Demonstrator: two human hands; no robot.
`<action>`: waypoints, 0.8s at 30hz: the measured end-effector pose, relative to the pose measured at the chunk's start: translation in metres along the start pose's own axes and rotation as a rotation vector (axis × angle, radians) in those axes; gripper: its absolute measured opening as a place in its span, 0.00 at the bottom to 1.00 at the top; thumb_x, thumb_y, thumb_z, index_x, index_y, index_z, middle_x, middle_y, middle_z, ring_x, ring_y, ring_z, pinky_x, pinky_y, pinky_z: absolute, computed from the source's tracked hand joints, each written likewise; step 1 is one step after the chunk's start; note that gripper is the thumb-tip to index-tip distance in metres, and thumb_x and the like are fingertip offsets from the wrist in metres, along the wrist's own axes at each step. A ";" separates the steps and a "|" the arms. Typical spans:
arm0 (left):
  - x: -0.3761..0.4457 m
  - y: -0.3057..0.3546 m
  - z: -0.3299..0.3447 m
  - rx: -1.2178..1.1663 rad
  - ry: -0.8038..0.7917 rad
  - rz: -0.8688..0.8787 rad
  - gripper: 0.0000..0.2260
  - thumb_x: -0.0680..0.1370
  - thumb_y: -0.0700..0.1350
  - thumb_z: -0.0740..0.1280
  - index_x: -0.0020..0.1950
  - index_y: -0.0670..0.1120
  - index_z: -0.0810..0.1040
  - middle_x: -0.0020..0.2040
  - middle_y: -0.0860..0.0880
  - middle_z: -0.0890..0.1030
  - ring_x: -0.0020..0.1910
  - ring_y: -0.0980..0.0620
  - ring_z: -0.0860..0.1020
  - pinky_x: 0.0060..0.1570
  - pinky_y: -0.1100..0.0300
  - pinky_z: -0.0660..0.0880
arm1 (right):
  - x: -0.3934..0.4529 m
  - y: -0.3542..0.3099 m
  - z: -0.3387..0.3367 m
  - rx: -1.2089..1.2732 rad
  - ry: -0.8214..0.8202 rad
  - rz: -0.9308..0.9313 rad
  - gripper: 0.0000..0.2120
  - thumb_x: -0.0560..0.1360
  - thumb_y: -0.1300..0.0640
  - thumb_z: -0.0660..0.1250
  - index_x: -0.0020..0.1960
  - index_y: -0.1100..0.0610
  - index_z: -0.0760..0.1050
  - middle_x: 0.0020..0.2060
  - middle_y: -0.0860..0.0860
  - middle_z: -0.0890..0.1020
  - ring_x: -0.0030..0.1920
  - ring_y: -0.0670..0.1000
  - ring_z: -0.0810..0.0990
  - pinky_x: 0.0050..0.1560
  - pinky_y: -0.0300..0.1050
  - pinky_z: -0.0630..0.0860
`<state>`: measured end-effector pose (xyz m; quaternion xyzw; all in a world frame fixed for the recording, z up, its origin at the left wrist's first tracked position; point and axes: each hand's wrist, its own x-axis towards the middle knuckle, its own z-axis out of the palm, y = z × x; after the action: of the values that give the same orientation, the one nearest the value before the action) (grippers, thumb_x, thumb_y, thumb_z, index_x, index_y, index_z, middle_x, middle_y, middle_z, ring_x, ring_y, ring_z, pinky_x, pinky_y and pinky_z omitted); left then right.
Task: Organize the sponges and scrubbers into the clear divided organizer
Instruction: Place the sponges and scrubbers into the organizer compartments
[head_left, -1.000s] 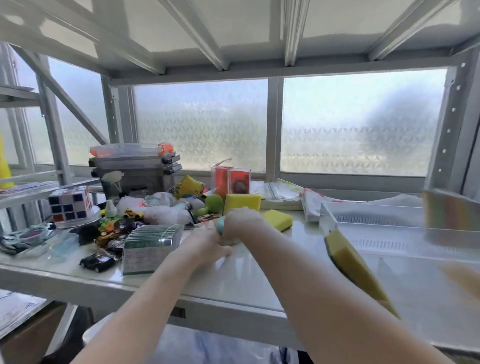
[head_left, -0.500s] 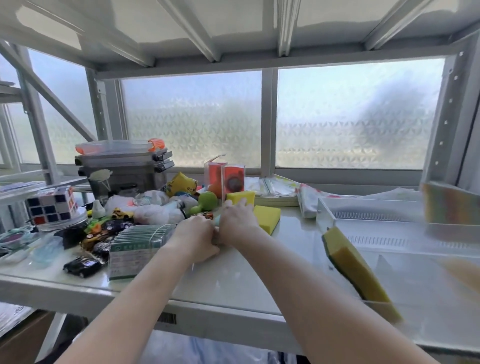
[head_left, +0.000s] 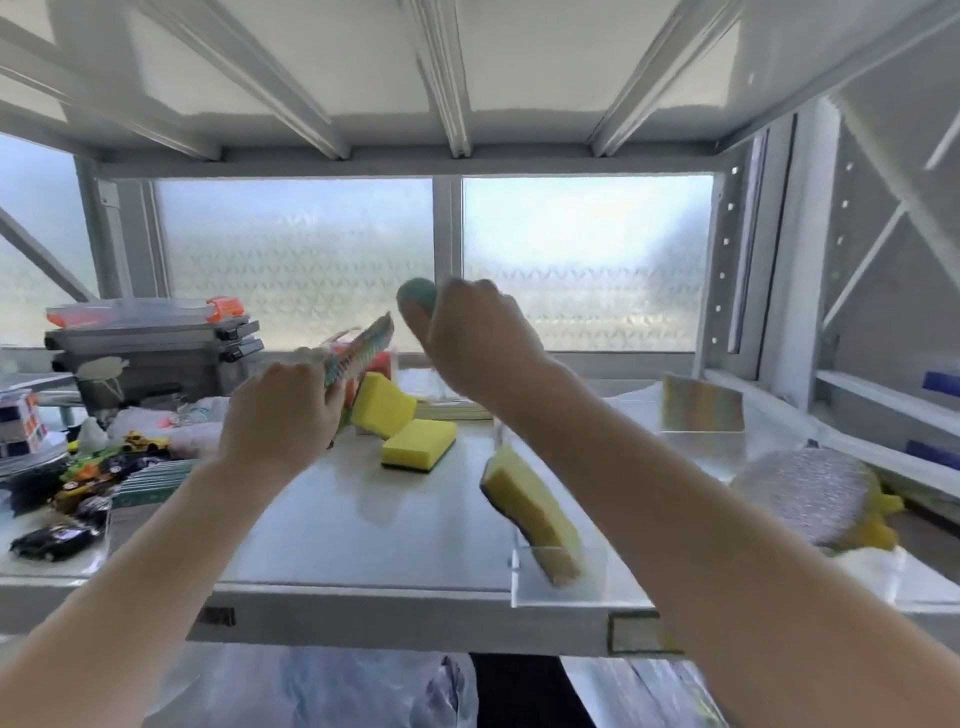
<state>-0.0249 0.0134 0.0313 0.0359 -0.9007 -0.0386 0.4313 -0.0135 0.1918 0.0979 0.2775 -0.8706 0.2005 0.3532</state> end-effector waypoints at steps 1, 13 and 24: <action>0.000 0.012 -0.003 -0.006 0.013 0.006 0.15 0.78 0.48 0.60 0.58 0.41 0.76 0.45 0.37 0.81 0.43 0.35 0.80 0.42 0.46 0.78 | -0.006 0.015 -0.012 -0.023 -0.012 0.048 0.16 0.81 0.52 0.53 0.37 0.58 0.64 0.31 0.52 0.67 0.36 0.57 0.69 0.40 0.46 0.65; -0.031 0.128 0.003 -0.598 -0.062 0.044 0.21 0.76 0.34 0.61 0.69 0.42 0.69 0.69 0.44 0.72 0.69 0.45 0.69 0.67 0.61 0.62 | -0.089 0.122 -0.027 -0.233 -0.381 0.442 0.20 0.77 0.46 0.59 0.56 0.62 0.75 0.55 0.60 0.80 0.55 0.59 0.79 0.47 0.46 0.71; -0.037 0.136 0.004 -0.568 -0.170 0.054 0.25 0.78 0.41 0.61 0.74 0.43 0.61 0.75 0.49 0.64 0.73 0.49 0.63 0.71 0.58 0.59 | -0.111 0.117 -0.006 -0.431 -0.562 0.324 0.21 0.79 0.45 0.55 0.59 0.59 0.73 0.57 0.58 0.78 0.56 0.58 0.77 0.45 0.46 0.68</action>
<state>-0.0090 0.1519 0.0142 -0.1136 -0.8874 -0.2802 0.3481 -0.0177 0.3226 0.0037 0.1001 -0.9881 -0.0179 0.1151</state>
